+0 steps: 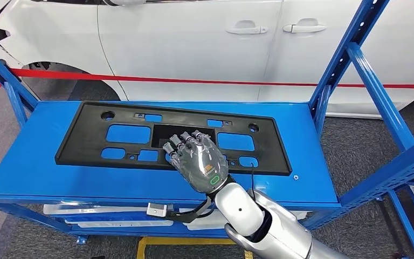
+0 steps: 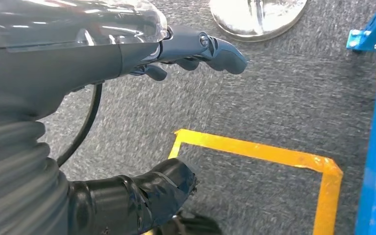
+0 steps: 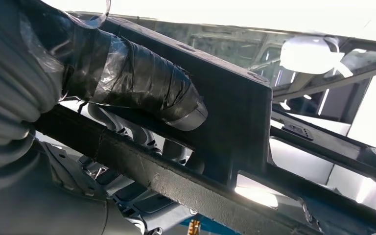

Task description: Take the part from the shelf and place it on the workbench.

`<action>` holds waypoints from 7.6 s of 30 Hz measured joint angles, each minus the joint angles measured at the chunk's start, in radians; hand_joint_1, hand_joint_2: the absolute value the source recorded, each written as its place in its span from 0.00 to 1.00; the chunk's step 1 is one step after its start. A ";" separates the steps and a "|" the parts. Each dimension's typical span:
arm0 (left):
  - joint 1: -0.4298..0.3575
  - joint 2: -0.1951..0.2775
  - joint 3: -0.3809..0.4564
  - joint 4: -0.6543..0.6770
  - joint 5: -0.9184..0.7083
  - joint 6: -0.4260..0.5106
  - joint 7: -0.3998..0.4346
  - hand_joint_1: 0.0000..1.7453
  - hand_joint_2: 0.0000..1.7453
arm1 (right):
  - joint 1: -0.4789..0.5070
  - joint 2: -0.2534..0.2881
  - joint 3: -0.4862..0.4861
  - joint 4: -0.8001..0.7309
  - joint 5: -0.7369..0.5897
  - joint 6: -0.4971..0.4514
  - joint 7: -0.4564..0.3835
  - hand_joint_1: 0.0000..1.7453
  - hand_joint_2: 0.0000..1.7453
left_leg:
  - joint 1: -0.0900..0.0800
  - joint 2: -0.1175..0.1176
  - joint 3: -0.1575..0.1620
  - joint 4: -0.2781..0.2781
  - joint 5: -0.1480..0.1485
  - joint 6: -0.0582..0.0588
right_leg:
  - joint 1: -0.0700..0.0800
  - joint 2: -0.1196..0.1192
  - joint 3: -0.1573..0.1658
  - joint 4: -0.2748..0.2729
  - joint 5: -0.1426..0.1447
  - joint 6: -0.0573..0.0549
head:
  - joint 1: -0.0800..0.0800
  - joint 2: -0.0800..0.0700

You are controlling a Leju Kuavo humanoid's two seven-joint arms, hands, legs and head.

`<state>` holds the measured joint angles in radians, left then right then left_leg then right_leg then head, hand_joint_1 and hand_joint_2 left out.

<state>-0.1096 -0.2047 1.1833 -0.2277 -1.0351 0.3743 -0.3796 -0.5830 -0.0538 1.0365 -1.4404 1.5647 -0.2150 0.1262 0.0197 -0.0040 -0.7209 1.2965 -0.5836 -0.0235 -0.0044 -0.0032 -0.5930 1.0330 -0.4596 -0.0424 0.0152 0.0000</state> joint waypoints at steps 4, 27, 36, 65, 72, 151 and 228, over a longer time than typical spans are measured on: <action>0.000 0.000 0.000 0.000 0.000 0.003 0.000 0.00 1.00 | -0.001 0.001 -0.002 0.005 -0.003 0.000 -0.001 1.00 1.00 | -0.001 0.000 0.099 -0.147 0.078 0.011 | 0.002 0.000 -0.008 0.007 0.004 0.002 | 0.000 0.000; -0.001 -0.002 0.000 0.000 0.000 0.006 0.002 0.00 1.00 | -0.021 0.008 -0.013 0.016 -0.027 -0.001 -0.009 1.00 1.00 | -0.002 0.004 0.081 -0.212 0.109 0.010 | -0.010 0.002 0.011 0.003 -0.009 0.011 | 0.001 0.000; -0.002 -0.002 0.000 0.000 0.000 0.006 0.002 0.00 1.00 | -0.026 0.015 -0.023 0.019 -0.041 0.000 -0.013 1.00 1.00 | -0.004 0.003 0.164 -0.239 0.085 0.016 | 0.002 0.000 -0.030 0.016 0.019 0.011 | 0.001 0.000; -0.001 -0.002 0.001 0.000 0.001 0.006 0.001 0.00 1.00 | -0.031 0.022 -0.030 0.024 -0.046 0.000 -0.016 1.00 1.00 | -0.001 0.007 0.116 -0.152 0.057 0.012 | 0.001 0.000 -0.035 0.016 0.022 0.003 | 0.001 0.000; -0.002 -0.003 0.001 0.000 0.002 0.008 0.002 0.00 1.00 | -0.034 0.025 -0.032 0.024 -0.066 0.000 -0.017 1.00 1.00 | -0.006 0.009 0.171 -0.289 0.116 0.050 | 0.002 0.001 -0.056 0.036 0.019 0.044 | 0.003 0.000; 0.002 0.006 0.001 0.000 -0.015 0.054 0.038 0.00 1.00 | -0.004 0.123 -0.106 0.106 -0.183 -0.087 -0.062 1.00 1.00 | -0.004 0.011 0.048 -0.235 0.146 0.007 | -0.002 -0.003 0.054 -0.027 -0.016 0.003 | 0.004 0.000; -0.007 -0.003 0.001 0.001 -0.010 0.038 0.010 0.00 1.00 | -0.064 0.141 -0.116 0.157 -0.254 -0.053 -0.109 1.00 1.00 | 0.000 0.012 0.170 -0.292 0.118 0.041 | 0.001 -0.002 -0.116 0.092 -0.006 0.045 | 0.004 0.000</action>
<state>-0.1164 -0.2080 1.1845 -0.2266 -1.0452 0.4123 -0.3691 -0.6471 0.0875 0.9201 -1.2837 1.3107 -0.2675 0.0172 0.0201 0.0084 -0.5506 1.0050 -0.4655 0.0174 -0.0034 -0.0049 -0.7092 1.1252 -0.4659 0.0023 0.0189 0.0000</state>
